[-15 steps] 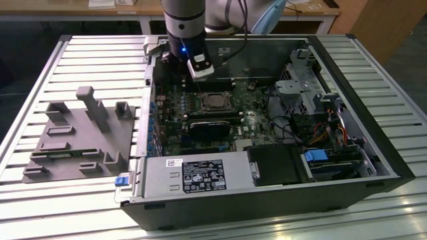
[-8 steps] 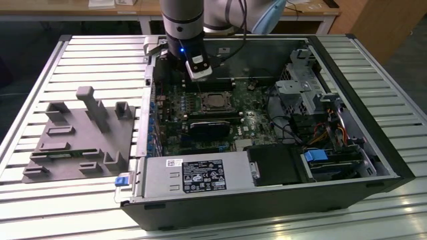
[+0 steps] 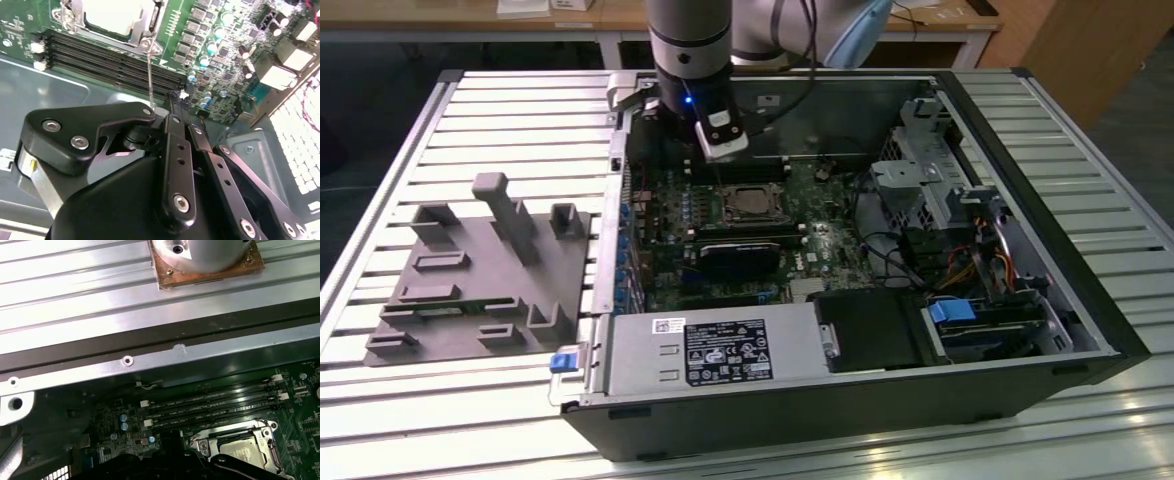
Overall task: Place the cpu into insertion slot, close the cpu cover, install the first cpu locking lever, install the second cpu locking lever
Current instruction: 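Install the first cpu locking lever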
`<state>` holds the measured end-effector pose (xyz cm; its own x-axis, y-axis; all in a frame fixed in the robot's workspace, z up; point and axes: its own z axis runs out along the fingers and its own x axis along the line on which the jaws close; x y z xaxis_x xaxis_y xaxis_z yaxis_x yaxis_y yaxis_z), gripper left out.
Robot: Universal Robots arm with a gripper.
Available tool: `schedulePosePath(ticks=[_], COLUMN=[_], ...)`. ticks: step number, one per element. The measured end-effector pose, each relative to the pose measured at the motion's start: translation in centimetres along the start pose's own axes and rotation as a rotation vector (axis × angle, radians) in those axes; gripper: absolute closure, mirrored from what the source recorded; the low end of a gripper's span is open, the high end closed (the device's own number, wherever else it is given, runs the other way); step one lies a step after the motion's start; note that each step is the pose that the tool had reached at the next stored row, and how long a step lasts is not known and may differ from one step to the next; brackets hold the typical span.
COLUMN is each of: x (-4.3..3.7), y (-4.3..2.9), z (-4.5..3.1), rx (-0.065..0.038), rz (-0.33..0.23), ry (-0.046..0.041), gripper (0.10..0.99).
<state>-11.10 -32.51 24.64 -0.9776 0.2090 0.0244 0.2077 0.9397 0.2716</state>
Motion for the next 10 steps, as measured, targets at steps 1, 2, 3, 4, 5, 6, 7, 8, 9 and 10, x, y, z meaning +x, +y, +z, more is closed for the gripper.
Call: schedulePosePath(ticks=[1, 2, 3, 4, 5, 6, 7, 8, 9, 10], x=[-0.18, -0.36, -0.57, -0.77, -0.98, -1.19, -1.42, -1.65, -1.88, -2.15], y=[0.04, 0.08, 0.12, 0.16, 0.21, 0.25, 0.30, 0.35, 0.40, 0.45], z=[0.01, 0.01, 0.02, 0.03, 0.04, 0.05, 0.06, 0.07, 0.08, 0.08], rx=[0.000, 0.000, 0.000, 0.000, 0.000, 0.000, 0.000, 0.000, 0.000, 0.000], rz=[0.000, 0.000, 0.000, 0.000, 0.000, 0.000, 0.000, 0.000, 0.000, 0.000], ry=[0.0000, 0.0000, 0.0000, 0.0001, 0.0002, 0.0002, 0.0003, 0.0004, 0.0004, 0.0006], gripper=[0.984, 0.984, 0.984, 0.984, 0.984, 0.984, 0.984, 0.984, 0.984, 0.984])
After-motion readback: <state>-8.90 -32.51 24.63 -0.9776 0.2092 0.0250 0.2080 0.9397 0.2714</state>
